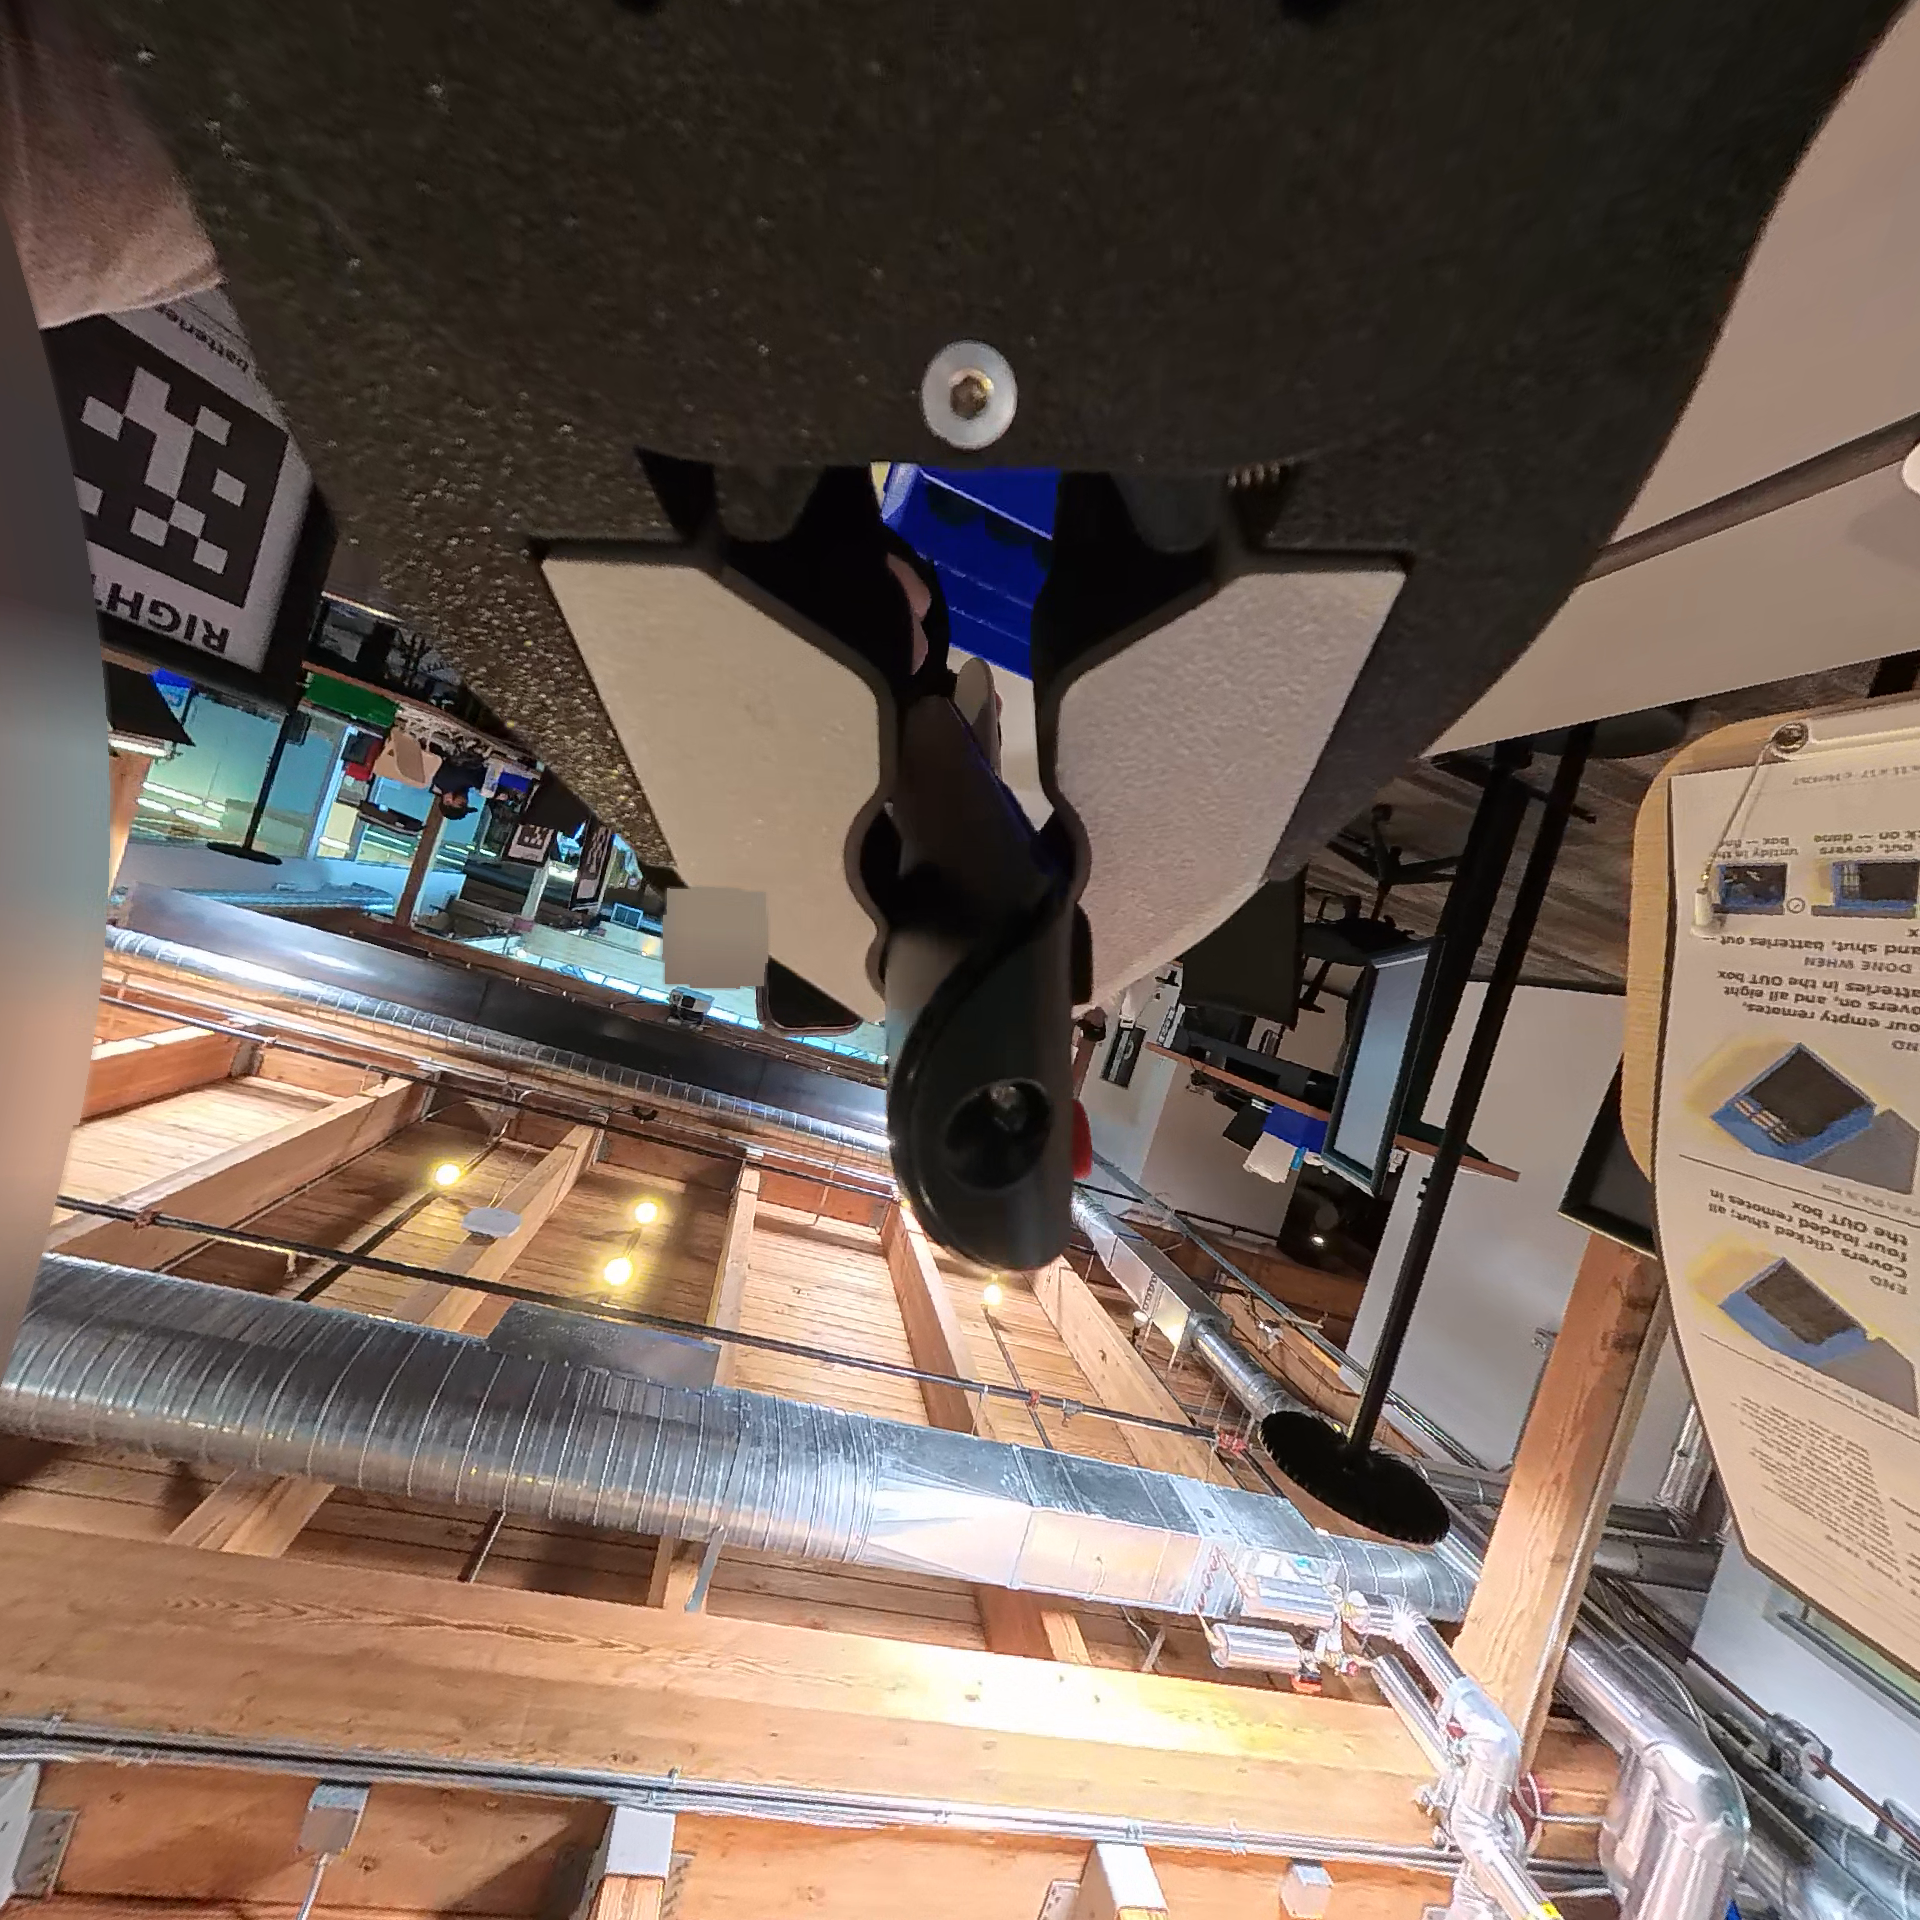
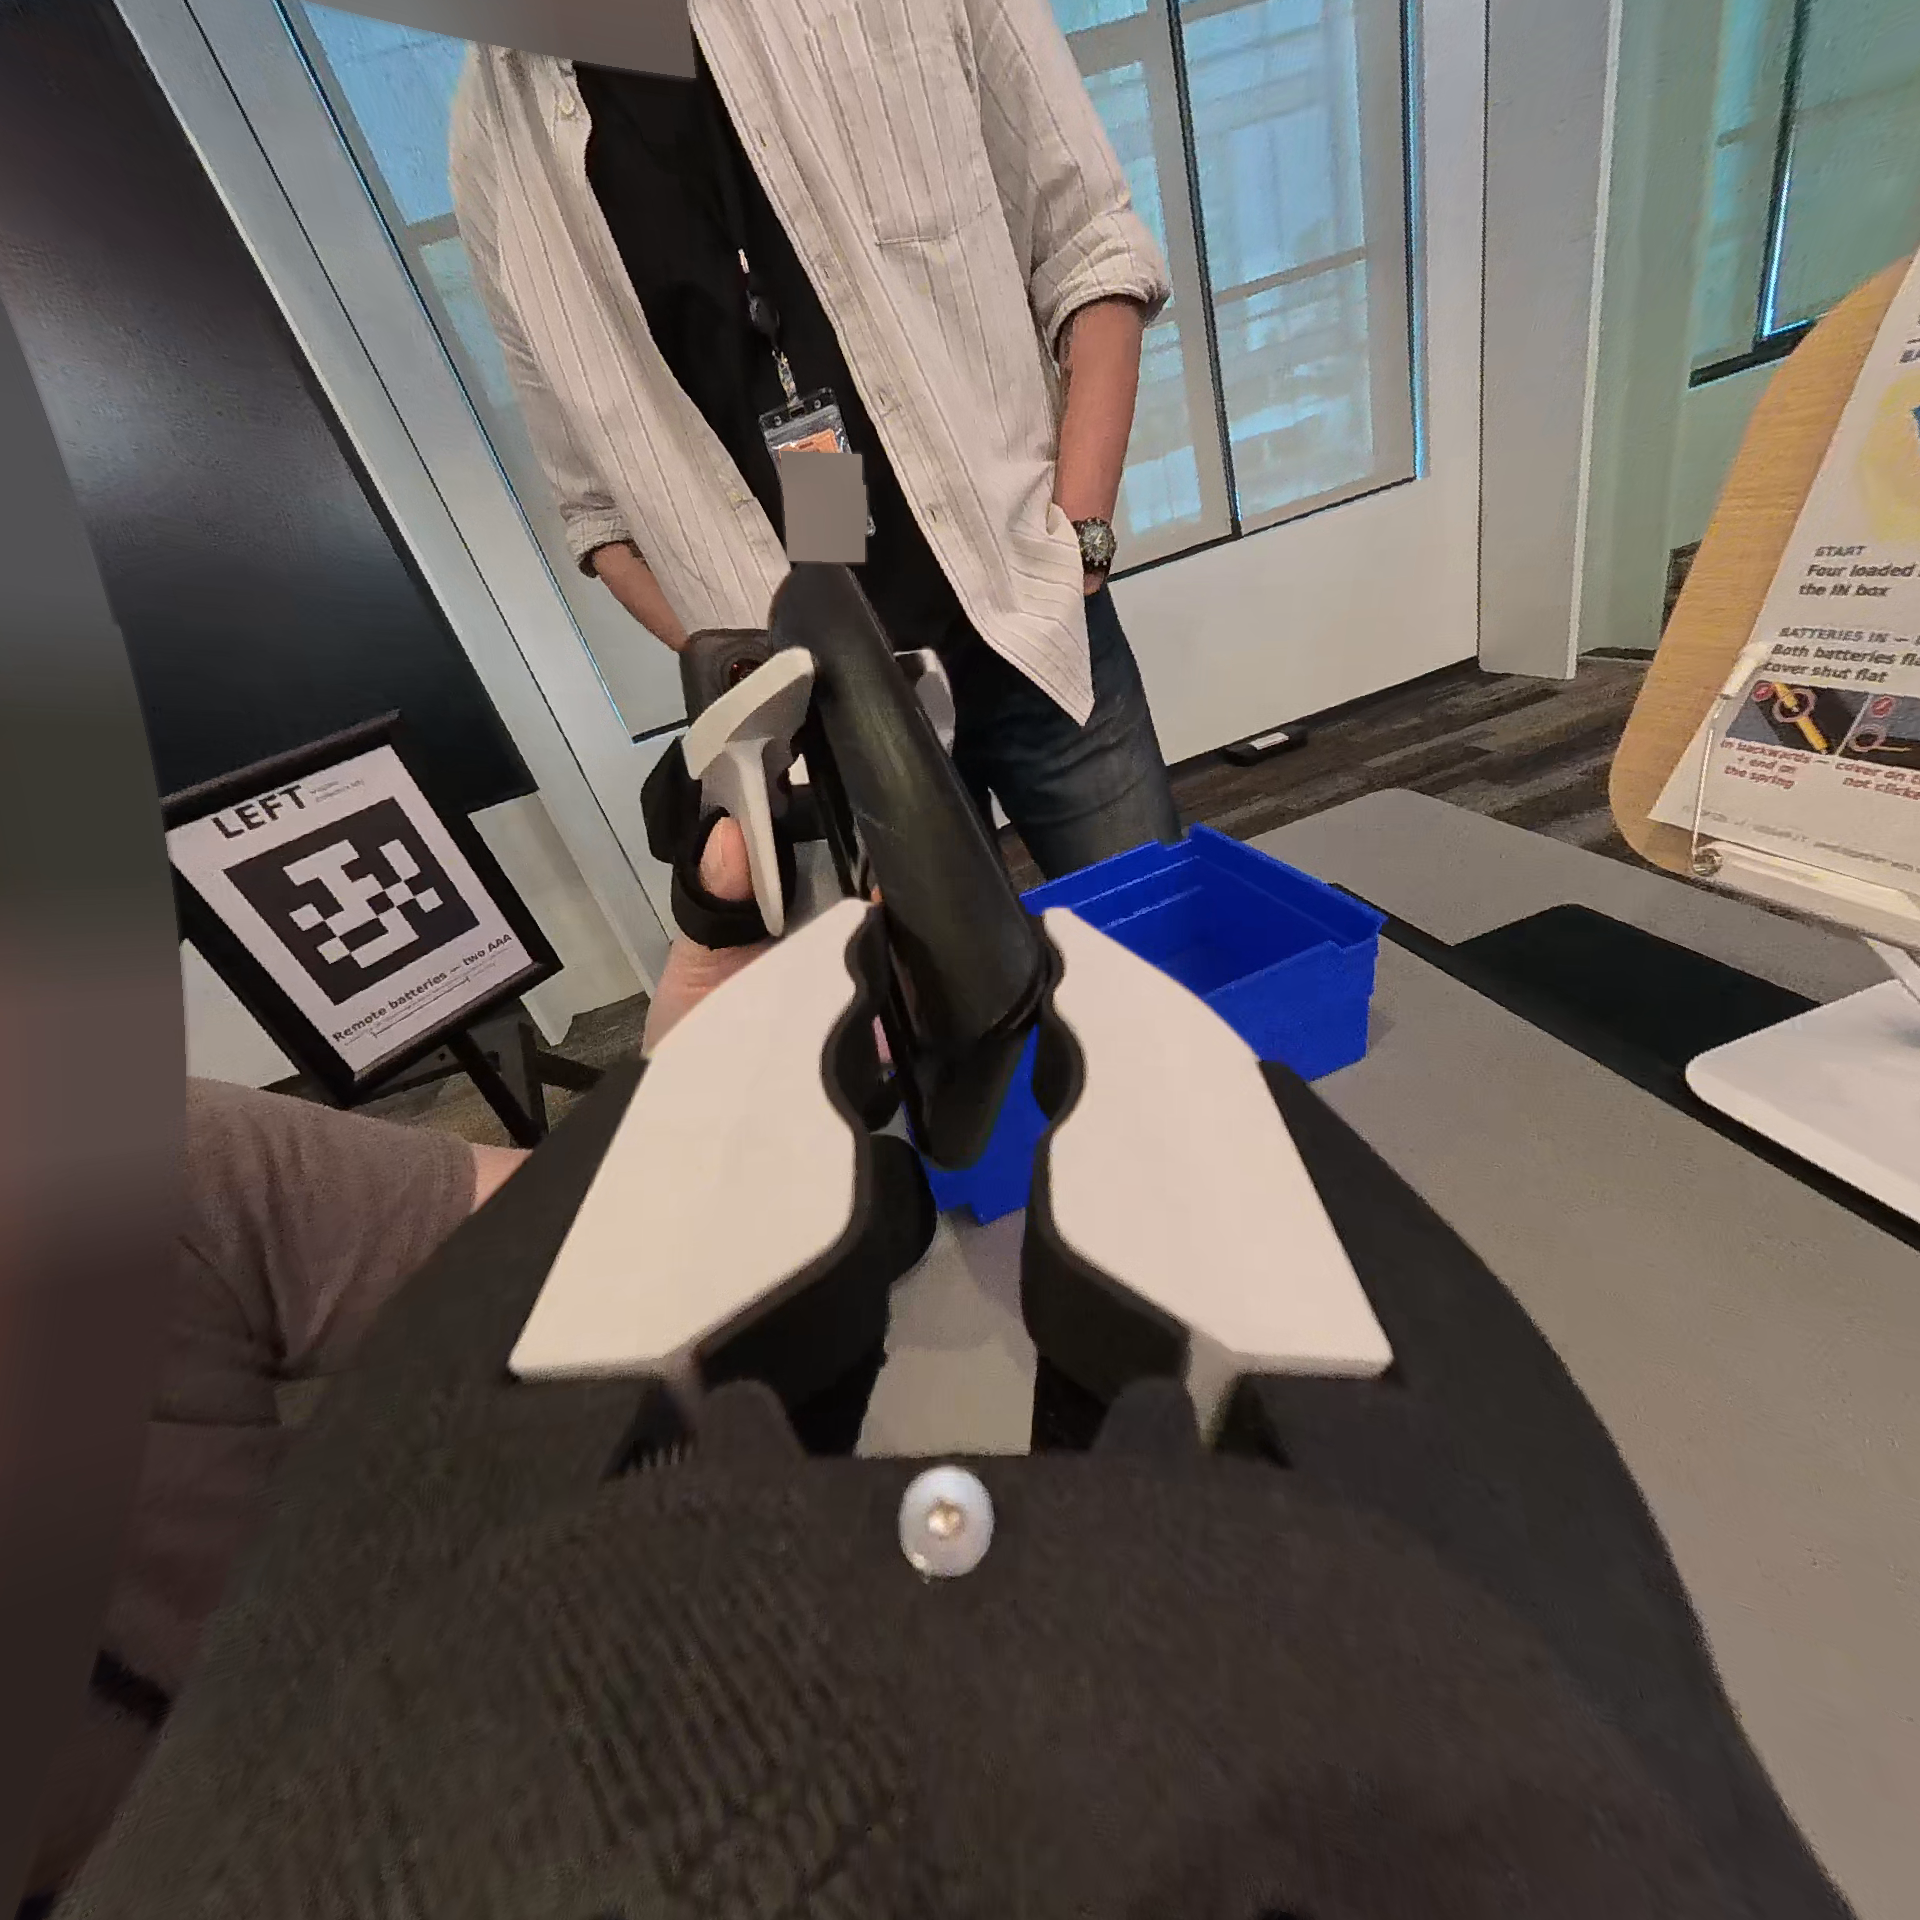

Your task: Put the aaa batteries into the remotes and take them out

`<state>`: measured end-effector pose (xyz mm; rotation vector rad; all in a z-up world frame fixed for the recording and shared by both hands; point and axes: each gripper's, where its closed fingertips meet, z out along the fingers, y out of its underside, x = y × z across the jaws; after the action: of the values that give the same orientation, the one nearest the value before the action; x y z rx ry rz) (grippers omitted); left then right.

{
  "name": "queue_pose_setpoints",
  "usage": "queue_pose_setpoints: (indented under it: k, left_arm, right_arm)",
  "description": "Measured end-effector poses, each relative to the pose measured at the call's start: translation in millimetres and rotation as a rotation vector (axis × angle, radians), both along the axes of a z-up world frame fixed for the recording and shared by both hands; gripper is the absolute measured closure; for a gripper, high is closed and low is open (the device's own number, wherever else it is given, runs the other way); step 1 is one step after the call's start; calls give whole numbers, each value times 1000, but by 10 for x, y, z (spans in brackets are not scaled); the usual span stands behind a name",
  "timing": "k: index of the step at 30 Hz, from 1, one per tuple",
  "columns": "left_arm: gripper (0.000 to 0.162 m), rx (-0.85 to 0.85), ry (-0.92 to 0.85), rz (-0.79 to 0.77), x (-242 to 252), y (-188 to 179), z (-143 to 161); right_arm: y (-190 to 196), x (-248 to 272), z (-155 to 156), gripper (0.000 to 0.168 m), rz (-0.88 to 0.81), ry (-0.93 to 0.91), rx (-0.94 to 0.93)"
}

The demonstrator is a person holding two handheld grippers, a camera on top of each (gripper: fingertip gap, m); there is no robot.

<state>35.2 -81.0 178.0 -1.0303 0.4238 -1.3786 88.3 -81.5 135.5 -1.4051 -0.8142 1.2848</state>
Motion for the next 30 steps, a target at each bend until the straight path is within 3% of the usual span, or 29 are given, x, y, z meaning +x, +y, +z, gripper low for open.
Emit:
queue_pose_setpoints:
  k: [30]
  left_arm:
    - [140, 9, 12, 50, -48, 33, 2]
  right_arm:
    - [-21, -209, -335, 138, 43, -210, 0]
